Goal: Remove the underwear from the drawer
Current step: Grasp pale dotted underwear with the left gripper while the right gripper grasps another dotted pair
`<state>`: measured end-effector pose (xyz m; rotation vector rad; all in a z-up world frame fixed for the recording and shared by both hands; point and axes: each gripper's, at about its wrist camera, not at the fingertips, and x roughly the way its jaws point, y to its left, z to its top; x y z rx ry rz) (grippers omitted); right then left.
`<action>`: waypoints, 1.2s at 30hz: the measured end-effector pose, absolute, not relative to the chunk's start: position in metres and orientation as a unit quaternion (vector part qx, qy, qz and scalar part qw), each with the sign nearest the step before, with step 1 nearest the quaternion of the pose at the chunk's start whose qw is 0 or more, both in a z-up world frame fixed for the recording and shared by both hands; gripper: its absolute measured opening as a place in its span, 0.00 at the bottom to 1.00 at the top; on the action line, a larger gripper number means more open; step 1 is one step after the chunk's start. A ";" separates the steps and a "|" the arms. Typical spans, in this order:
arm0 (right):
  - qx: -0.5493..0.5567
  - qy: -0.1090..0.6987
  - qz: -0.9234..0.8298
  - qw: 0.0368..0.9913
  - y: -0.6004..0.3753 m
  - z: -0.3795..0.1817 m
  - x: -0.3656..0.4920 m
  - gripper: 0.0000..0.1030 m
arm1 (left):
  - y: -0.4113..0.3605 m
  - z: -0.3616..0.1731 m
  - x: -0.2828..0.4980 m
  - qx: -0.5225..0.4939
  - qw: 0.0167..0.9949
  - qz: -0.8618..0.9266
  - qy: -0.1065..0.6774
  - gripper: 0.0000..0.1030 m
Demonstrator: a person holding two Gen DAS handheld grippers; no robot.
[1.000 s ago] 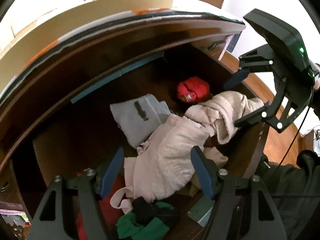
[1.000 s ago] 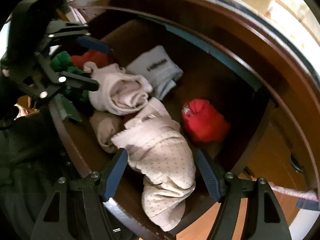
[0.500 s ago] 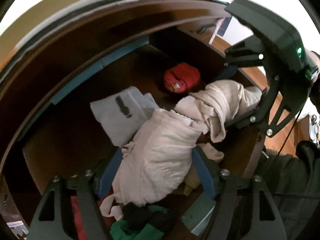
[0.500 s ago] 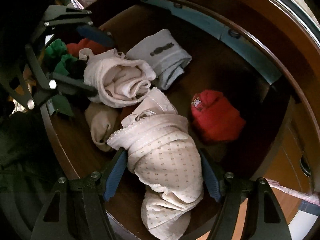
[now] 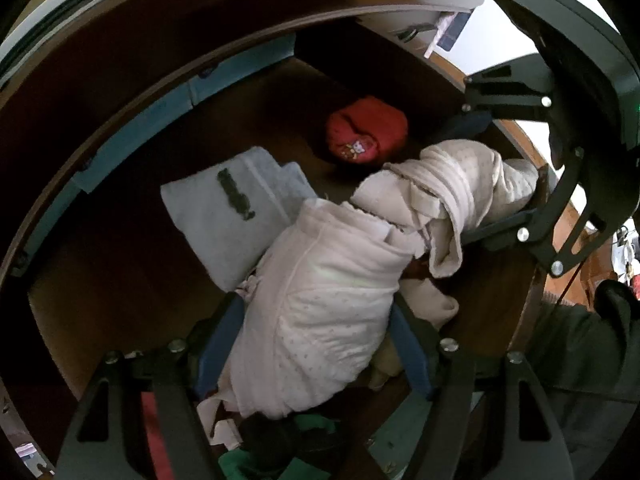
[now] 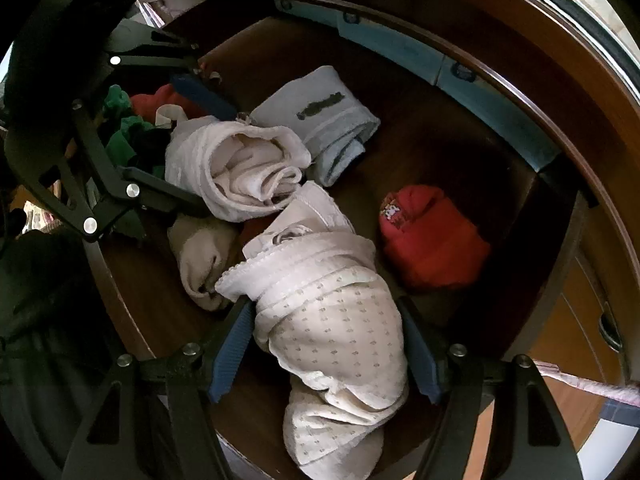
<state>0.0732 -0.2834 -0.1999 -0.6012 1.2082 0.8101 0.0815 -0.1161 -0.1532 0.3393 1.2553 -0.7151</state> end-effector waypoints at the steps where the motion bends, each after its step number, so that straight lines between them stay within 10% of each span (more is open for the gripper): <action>1: -0.269 0.542 0.366 0.707 -0.285 -0.198 0.072 0.66 | -0.116 -0.154 0.081 0.154 0.736 -0.327 0.572 0.65; 12: -0.242 0.533 0.377 0.718 -0.292 -0.196 0.059 0.49 | -0.115 -0.147 0.072 0.161 0.750 -0.335 0.547 0.27; 36: -0.092 0.438 0.379 0.810 -0.315 -0.170 0.056 0.44 | -0.056 -0.112 0.062 0.058 0.826 -0.328 0.454 0.23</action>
